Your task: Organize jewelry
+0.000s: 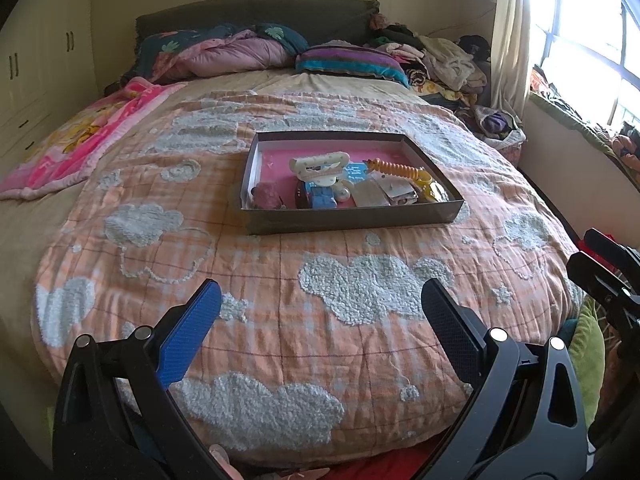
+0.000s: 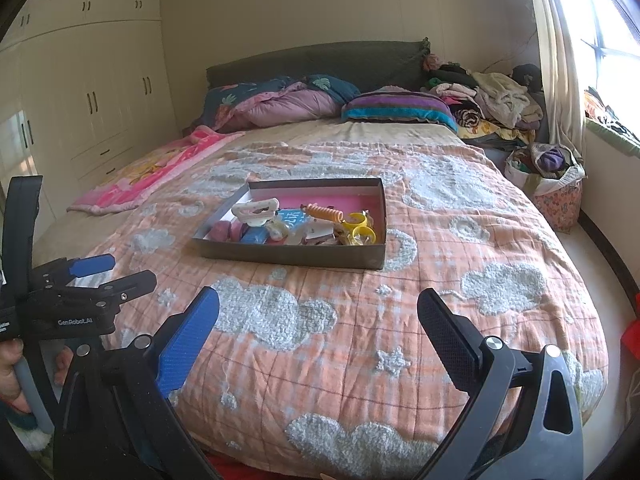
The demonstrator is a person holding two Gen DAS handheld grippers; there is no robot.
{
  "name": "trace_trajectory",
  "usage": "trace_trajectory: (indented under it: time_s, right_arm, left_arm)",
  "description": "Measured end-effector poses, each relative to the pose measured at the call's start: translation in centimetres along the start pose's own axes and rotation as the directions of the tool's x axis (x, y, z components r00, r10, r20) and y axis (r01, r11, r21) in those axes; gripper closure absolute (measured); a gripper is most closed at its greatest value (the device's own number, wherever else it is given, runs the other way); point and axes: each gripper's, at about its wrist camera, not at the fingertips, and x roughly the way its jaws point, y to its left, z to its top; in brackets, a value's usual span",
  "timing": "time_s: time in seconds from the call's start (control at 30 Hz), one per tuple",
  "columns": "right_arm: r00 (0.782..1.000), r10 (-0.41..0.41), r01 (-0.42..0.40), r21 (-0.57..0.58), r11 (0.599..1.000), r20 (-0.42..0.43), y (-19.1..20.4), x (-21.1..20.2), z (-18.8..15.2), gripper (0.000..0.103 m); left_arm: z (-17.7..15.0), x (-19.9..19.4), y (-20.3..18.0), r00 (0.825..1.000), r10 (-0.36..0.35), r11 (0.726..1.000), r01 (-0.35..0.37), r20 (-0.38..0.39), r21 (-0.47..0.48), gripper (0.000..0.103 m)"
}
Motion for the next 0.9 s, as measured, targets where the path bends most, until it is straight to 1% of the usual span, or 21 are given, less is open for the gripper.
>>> trace_trajectory:
  time_s: [0.9]
  right_arm:
    - [1.000,0.004,-0.004,-0.006,1.000,-0.005,0.66,-0.39,0.14,0.004]
  left_arm:
    - [0.10,-0.31,0.17,1.000,0.011,1.000,-0.011,0.005,0.002,0.009]
